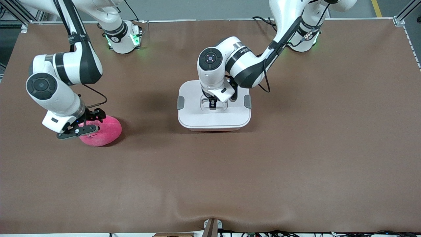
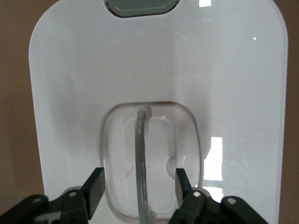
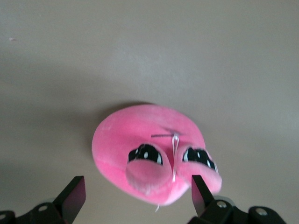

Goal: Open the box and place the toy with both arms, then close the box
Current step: 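Grasp the lid handle with the left gripper while the right gripper grasps the plush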

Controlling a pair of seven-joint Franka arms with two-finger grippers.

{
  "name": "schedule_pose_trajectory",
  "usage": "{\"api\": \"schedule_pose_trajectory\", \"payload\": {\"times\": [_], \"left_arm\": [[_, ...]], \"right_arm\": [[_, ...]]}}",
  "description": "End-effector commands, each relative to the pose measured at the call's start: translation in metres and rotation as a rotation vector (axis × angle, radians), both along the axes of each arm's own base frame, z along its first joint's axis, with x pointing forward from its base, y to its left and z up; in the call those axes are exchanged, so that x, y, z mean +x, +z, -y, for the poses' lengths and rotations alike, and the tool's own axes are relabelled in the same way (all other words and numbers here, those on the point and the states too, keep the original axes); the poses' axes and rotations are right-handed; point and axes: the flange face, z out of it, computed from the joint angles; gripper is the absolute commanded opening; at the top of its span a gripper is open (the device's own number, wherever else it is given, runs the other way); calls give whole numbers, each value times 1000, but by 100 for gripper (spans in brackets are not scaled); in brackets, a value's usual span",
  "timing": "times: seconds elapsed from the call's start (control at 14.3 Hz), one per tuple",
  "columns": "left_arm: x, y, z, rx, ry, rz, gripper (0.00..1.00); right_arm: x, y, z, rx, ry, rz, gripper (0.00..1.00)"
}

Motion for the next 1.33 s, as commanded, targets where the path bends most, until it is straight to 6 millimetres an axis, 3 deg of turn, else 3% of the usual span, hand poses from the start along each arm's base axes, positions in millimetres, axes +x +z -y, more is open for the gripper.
{"api": "schedule_pose_trajectory", "payload": {"times": [0.0,0.07,0.14,0.28,0.7,0.91,0.98,1.05,1.26], "left_arm": [[2,4,4,4,4,25,58],[3,7,3,3,7,28,51],[3,6,2,4,7,27,28],[5,8,-1,8,11,25,0],[7,16,-5,6,16,28,0],[10,36,-11,2,23,46,0],[11,45,-15,10,27,47,0],[11,49,-18,13,30,46,0],[13,55,-19,12,31,52,0]], "right_arm": [[-9,-19,14,-3,69,23,100],[-10,-21,12,-3,72,18,100],[-11,-20,9,-4,77,15,100],[-12,-23,5,-4,85,8,100],[-14,-45,9,-9,76,-41,100],[-14,-50,8,-9,78,-47,100],[-14,-53,9,-10,77,-53,94],[-13,-55,11,-10,75,-57,81],[-13,-57,11,-10,85,-64,66]]}}
